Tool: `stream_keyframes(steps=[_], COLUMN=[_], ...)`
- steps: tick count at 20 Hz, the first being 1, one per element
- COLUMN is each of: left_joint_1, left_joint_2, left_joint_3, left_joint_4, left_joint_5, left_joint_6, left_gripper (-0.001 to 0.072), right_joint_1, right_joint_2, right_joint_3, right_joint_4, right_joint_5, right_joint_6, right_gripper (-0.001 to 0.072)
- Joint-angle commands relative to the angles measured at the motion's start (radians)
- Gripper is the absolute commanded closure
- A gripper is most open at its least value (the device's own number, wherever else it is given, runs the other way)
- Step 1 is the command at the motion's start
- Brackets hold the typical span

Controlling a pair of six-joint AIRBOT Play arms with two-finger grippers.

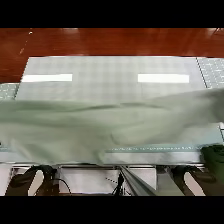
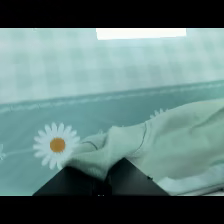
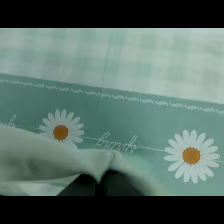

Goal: Fold the shirts.

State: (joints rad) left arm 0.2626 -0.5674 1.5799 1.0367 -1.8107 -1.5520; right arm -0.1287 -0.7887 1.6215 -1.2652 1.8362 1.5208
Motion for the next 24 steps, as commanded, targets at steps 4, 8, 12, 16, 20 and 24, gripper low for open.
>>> stream_keyframes(steps=[4,8,12,16,20,24], left_joint_1=[-0.011,-0.068,-0.123,-0.159,-0.185,-0.187], left_joint_2=[-0.222,-0.415,-0.586,-0.700,-0.803,-0.834], left_joint_3=[-0.350,-0.455,-0.455,-0.455,-0.455,-0.446], left_joint_4=[-0.027,-0.080,-0.080,-0.080,-0.080,-0.075], left_joint_5=[0.235,0.471,0.601,0.699,0.703,0.658], left_joint_6=[0.072,0.154,0.203,0.206,0.206,0.206], left_gripper=[0.0674,0.0672,0.0672,0.0672,0.0672,0.0634], right_joint_1=[0.049,0.102,0.101,0.101,0.101,0.097], right_joint_2=[-0.407,-0.624,-0.737,-0.801,-0.874,-0.884], right_joint_3=[-0.074,-0.074,-0.074,-0.074,-0.074,-0.063], right_joint_4=[0.062,0.063,0.074,0.072,0.055,0.059], right_joint_5=[-0.095,-0.263,-0.474,-0.622,-0.615,-0.562], right_joint_6=[-0.043,-0.090,-0.084,-0.043,-0.038,-0.041], right_gripper=[0.0692,0.0692,0.0691,0.0690,0.0690,0.0545])
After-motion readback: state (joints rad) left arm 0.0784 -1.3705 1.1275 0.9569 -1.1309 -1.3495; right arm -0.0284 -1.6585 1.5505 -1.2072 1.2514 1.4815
